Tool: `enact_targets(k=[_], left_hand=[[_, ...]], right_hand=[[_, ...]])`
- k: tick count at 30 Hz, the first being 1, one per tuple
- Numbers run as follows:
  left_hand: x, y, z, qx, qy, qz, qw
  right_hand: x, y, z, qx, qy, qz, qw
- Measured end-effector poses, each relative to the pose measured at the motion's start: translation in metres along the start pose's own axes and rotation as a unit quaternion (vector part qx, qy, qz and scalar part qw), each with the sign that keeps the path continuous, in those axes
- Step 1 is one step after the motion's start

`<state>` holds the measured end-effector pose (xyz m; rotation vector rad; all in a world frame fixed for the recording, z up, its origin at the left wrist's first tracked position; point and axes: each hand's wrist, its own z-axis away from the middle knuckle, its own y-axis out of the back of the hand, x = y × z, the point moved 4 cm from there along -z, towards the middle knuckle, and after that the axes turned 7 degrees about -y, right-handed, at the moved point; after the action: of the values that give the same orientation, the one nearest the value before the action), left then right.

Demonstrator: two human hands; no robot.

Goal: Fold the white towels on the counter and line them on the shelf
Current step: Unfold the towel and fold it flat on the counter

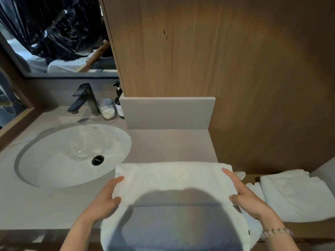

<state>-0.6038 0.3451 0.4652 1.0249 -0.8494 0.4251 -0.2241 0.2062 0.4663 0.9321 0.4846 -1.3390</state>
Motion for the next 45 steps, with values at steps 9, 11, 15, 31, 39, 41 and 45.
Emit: enact_targets(k=[9,11,15,31,39,41,45], left_hand=[[0.004,0.001,0.002,0.054,-0.015,-0.122,0.991],[0.006,0.003,0.001,0.055,0.003,-0.135,0.989],[0.030,0.013,0.003,0.164,0.009,-0.241,0.957],[0.066,-0.110,-0.072,0.080,-0.191,-0.394,0.896],[0.066,-0.098,-0.141,0.004,-0.155,-0.446,0.881],[0.075,-0.087,-0.150,-0.002,-0.130,-0.440,0.889],[0.083,-0.072,-0.149,-0.032,-0.109,-0.397,0.911]], right_hand=[[-0.022,-0.008,0.001,0.073,-0.003,0.183,0.980],[-0.027,-0.009,0.005,0.086,-0.023,0.222,0.971],[-0.040,-0.014,0.007,0.203,-0.014,0.322,0.925],[-0.074,-0.119,-0.059,0.211,0.140,0.437,0.863],[-0.096,-0.095,-0.115,0.169,0.152,0.463,0.857],[-0.101,-0.086,-0.122,0.170,0.160,0.458,0.858],[-0.098,-0.065,-0.125,0.198,0.141,0.445,0.862]])
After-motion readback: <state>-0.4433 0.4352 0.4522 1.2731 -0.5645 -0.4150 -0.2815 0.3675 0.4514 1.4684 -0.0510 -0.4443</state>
